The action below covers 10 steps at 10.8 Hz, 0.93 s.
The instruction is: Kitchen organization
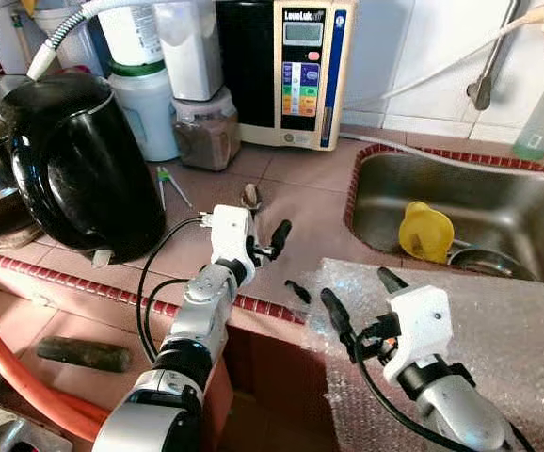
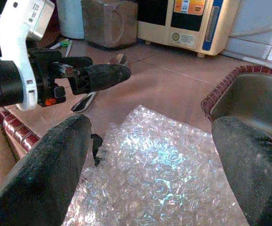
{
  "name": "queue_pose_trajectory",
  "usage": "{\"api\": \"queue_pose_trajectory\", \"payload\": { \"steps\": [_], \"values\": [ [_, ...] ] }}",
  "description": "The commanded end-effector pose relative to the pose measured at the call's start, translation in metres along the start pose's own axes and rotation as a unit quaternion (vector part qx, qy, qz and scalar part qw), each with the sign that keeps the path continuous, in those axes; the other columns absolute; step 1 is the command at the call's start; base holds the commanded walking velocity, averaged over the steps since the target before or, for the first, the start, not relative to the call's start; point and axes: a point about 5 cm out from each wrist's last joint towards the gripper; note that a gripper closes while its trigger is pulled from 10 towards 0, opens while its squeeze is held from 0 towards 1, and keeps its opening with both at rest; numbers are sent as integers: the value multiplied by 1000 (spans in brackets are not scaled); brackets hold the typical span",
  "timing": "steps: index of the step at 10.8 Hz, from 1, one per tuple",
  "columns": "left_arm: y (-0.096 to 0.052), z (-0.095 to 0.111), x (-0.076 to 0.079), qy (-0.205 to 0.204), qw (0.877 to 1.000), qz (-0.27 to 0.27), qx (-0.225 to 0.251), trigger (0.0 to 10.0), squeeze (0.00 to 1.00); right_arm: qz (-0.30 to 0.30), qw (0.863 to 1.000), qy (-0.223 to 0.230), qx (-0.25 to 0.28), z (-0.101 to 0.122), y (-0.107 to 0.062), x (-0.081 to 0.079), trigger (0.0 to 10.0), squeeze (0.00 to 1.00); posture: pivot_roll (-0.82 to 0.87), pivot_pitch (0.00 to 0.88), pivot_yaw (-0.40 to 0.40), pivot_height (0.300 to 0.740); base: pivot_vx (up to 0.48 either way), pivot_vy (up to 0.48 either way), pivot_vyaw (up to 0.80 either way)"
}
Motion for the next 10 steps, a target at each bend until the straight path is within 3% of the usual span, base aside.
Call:
{"api": "queue_pose_trajectory", "payload": {
  "steps": [1,8,10],
  "values": [
    [0,2,1,4,1000,-1,5,10000,1000,-2,1000,-6,3,1,0,2,10000,0,-120,0,66,740,0,-322,0],
    [-1,-1,1,8,1000,-7,-3,10000,1000,-2,1000,-11,5,1,3,2,10000,0,-121,0,73,740,0,-355,0],
    [0,0,-1,12,1000,0,-3,10000,1000,-3,1000,-11,7,1,4,2,10000,0,-120,0,77,740,0,0,0]
  ]
}}
Point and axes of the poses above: a point about 5 cm out from each wrist's last joint towards the gripper, its own y axis pointing out of the wrist towards the gripper, its own z axis along the axis of the wrist's last joint, x = y × z, and after that the axes turned 4 degrees about y, right-handed
